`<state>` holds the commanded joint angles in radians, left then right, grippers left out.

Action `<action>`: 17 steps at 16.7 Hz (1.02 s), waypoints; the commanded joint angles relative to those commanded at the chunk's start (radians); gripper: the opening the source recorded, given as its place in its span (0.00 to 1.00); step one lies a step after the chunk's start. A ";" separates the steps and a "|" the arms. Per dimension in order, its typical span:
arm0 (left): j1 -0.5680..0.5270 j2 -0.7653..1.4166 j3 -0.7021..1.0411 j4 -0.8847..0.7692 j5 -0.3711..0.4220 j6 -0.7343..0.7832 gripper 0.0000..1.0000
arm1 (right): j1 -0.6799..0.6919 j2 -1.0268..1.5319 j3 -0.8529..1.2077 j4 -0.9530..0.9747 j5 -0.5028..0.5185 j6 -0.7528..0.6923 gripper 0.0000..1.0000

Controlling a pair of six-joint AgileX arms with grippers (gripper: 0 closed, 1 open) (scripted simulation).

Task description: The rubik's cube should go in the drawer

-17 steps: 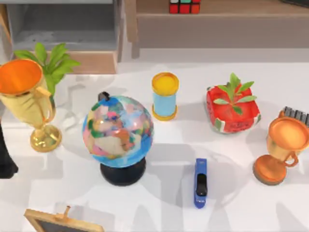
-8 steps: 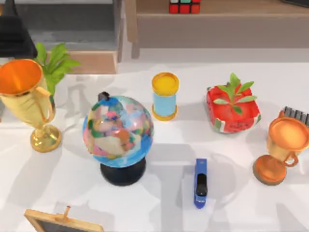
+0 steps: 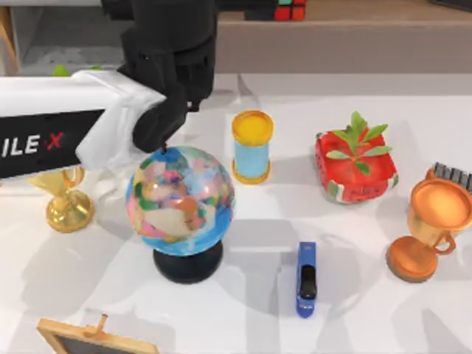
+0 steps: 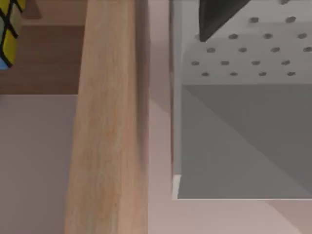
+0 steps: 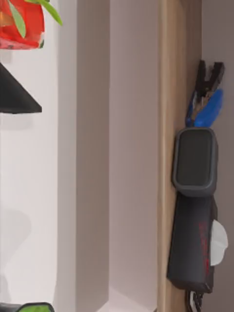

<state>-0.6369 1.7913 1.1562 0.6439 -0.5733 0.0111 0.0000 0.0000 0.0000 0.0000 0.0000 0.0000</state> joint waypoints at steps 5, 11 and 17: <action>-0.131 0.384 0.250 0.142 -0.120 0.004 1.00 | 0.000 0.000 0.000 0.000 0.000 0.000 1.00; -0.146 0.505 0.313 0.195 -0.163 0.005 1.00 | 0.000 0.000 0.000 0.000 0.000 0.000 1.00; -0.155 0.479 0.338 0.153 -0.170 0.009 1.00 | 0.000 0.000 0.000 0.000 0.000 0.000 1.00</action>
<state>-0.7914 2.2703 1.4942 0.7973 -0.7432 0.0201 0.0000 0.0000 0.0000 0.0000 0.0000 0.0000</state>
